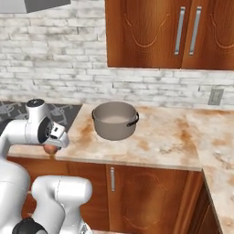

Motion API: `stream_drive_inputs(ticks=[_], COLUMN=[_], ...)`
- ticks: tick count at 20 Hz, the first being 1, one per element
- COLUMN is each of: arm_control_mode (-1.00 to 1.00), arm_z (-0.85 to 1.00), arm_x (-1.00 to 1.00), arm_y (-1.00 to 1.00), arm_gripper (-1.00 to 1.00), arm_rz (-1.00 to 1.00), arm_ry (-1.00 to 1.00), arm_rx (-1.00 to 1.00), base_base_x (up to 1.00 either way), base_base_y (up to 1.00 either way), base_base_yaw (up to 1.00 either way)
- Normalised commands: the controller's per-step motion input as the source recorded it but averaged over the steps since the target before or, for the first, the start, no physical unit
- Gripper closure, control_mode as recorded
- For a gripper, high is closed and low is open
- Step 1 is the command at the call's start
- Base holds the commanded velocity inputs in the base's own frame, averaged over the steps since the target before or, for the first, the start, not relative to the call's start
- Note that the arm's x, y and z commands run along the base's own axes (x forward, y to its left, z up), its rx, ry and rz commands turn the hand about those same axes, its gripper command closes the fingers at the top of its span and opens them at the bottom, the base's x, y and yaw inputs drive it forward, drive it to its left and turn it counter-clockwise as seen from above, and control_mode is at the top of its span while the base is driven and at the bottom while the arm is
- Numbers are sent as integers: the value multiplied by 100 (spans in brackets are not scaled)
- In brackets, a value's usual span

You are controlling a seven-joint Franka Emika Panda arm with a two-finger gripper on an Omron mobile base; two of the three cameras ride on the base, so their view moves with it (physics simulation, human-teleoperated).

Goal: Turn on the sink faucet. Then move the onion from the counter to the sink. Turn off the sink. Move the vegetable from the sink to the pot next to the stove. Finally move the pot to the front right burner.

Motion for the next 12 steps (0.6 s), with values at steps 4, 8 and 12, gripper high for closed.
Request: stream_drive_inputs(ticks=[4, 8, 12], arm_control_mode=[100, 100, 100], arm_z=[0, 0, 0], arm_x=[0, 0, 0], arm_y=[0, 0, 0], arm_gripper=[100, 100, 100], arm_rz=[0, 0, 0], arm_ry=[0, 0, 0], arm_rx=[0, 0, 0], base_base_x=[36, 46, 58], base_base_y=[52, 8, 0], base_base_yaw=[-4, 0, 0])
